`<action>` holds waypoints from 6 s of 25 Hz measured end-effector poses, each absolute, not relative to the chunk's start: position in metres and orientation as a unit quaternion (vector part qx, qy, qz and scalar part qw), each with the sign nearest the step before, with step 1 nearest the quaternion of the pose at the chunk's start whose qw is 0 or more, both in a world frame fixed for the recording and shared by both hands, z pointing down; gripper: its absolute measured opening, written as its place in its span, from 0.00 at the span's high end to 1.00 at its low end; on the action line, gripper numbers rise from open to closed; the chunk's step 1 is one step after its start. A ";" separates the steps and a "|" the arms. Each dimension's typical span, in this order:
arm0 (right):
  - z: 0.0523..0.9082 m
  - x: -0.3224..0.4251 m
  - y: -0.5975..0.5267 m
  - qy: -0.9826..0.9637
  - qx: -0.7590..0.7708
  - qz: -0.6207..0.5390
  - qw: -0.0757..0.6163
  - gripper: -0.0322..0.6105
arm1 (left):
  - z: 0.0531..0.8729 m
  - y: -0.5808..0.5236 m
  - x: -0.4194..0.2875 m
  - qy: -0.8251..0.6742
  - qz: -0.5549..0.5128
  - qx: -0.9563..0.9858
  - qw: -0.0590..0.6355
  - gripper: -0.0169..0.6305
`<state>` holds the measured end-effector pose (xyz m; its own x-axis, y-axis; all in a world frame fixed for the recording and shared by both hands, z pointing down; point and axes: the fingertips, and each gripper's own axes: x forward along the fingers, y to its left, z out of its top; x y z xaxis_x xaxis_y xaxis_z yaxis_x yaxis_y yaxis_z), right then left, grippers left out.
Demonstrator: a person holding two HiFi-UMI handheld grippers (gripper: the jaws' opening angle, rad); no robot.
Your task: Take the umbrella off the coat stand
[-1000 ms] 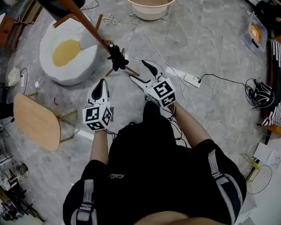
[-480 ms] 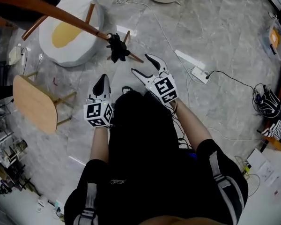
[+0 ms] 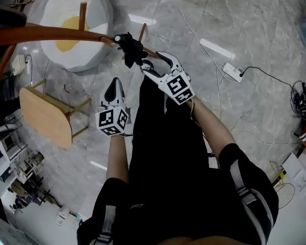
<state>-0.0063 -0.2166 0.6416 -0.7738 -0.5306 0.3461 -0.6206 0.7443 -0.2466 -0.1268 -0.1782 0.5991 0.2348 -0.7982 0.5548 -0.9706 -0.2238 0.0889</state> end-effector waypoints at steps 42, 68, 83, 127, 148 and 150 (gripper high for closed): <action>0.773 -0.149 -0.320 -0.948 0.190 0.143 0.213 0.55 | 0.672 -0.216 -0.193 -0.576 0.271 0.718 0.281 0.98; 0.697 -0.137 -0.319 -0.935 0.217 0.174 0.221 0.57 | 0.624 -0.213 -0.179 -0.607 0.219 0.706 0.291 0.98; 0.686 -0.111 -0.305 -0.919 0.247 0.214 0.219 0.57 | 0.613 -0.200 -0.174 -0.616 0.201 0.705 0.287 0.98; 0.519 -0.030 -0.182 -0.923 0.294 0.138 0.205 0.57 | 0.498 -0.134 -0.165 -0.622 0.097 0.739 0.241 0.98; 0.348 -0.048 -0.202 -0.914 0.383 0.084 0.107 0.57 | 0.331 -0.165 -0.215 -0.608 0.020 0.790 0.081 0.98; 0.340 -0.048 -0.203 -0.913 0.387 0.082 0.099 0.57 | 0.324 -0.168 -0.219 -0.608 0.015 0.790 0.074 0.98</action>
